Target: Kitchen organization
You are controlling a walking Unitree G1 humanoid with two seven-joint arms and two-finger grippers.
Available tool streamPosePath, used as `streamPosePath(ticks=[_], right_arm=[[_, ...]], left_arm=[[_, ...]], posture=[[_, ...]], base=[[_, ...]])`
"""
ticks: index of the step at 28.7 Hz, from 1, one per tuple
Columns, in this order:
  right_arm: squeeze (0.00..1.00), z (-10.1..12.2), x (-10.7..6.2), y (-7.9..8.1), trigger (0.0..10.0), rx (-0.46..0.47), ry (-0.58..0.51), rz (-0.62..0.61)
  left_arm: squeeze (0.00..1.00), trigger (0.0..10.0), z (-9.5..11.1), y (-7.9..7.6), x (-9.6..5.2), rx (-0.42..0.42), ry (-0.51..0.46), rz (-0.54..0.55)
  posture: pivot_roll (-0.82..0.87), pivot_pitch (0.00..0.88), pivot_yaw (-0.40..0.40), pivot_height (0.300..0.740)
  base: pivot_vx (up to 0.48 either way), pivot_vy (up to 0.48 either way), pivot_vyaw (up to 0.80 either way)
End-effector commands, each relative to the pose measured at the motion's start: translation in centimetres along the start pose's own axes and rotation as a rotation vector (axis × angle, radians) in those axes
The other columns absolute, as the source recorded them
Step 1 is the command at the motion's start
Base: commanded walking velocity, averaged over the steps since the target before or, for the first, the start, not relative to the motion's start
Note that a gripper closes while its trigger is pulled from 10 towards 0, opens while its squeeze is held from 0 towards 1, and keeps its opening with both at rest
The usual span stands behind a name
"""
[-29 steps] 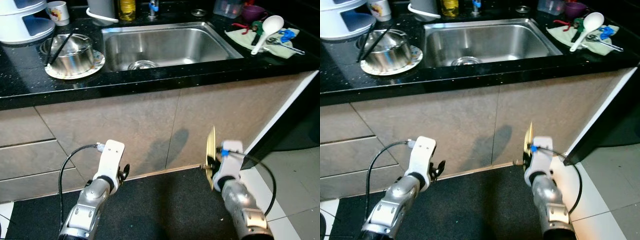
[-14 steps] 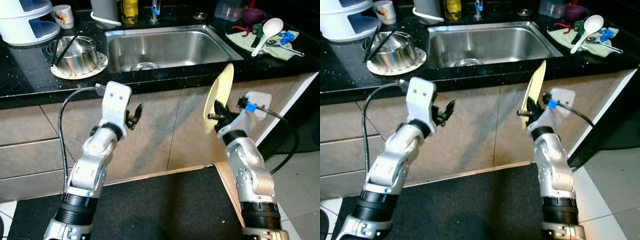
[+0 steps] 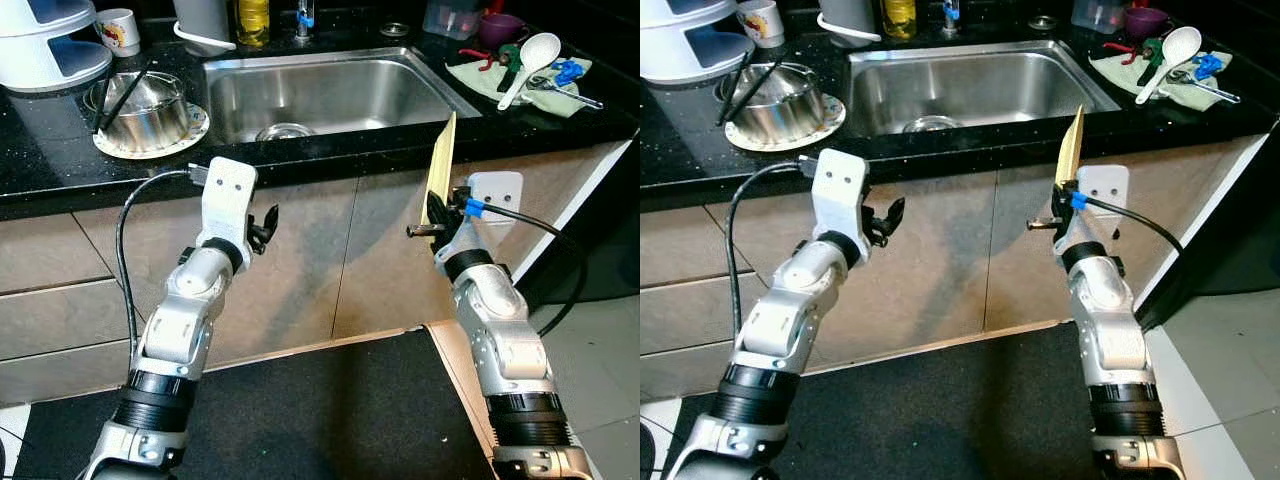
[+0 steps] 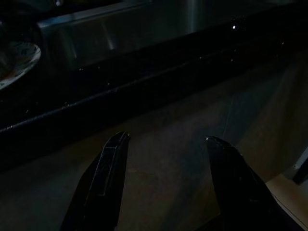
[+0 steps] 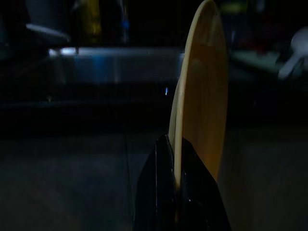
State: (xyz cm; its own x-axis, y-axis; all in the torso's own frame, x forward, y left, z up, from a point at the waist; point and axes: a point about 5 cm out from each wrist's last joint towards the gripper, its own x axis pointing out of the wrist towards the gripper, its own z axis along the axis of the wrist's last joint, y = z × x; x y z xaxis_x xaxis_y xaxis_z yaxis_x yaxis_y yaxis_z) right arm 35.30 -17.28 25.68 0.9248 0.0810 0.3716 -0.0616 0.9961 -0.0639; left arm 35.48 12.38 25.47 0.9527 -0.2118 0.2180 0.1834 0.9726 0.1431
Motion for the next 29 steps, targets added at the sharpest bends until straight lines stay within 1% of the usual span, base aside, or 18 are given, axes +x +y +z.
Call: streamPosePath(ticks=[1,6,10,16,29], right_arm=[[0.00,1.0,0.2,0.2,10.0,-0.030,-0.056,0.020],[0.00,1.5,0.5,-0.1,10.0,-0.054,-0.079,0.006],[0.00,2.4,0.8,-0.2,10.0,-0.083,-0.124,-0.001],[0.00,2.9,1.1,-0.4,10.0,-0.099,-0.145,0.000],[0.00,3.1,1.3,-0.4,10.0,-0.106,-0.157,0.002]], left_arm=[[0.00,10.0,-0.3,0.2,0.0,0.019,0.010,-0.003],[0.00,10.0,0.2,0.2,0.2,0.010,-0.014,-0.004],[0.00,10.0,0.6,0.2,0.3,0.009,-0.030,-0.013],[0.00,10.0,0.9,0.2,0.3,-0.001,-0.045,-0.024],[0.00,10.0,1.1,0.2,0.2,-0.009,-0.062,-0.034]], posture=[[-0.10,0.204,0.007,0.740],[-0.10,0.204,0.003,0.740],[-0.10,0.204,0.003,0.740],[-0.10,0.203,0.003,0.740],[-0.10,0.203,0.003,0.740]], base=[[0.000,0.000,0.00],[0.000,0.000,0.00],[0.000,0.000,0.00],[0.000,0.000,0.00],[0.333,0.000,0.00]])
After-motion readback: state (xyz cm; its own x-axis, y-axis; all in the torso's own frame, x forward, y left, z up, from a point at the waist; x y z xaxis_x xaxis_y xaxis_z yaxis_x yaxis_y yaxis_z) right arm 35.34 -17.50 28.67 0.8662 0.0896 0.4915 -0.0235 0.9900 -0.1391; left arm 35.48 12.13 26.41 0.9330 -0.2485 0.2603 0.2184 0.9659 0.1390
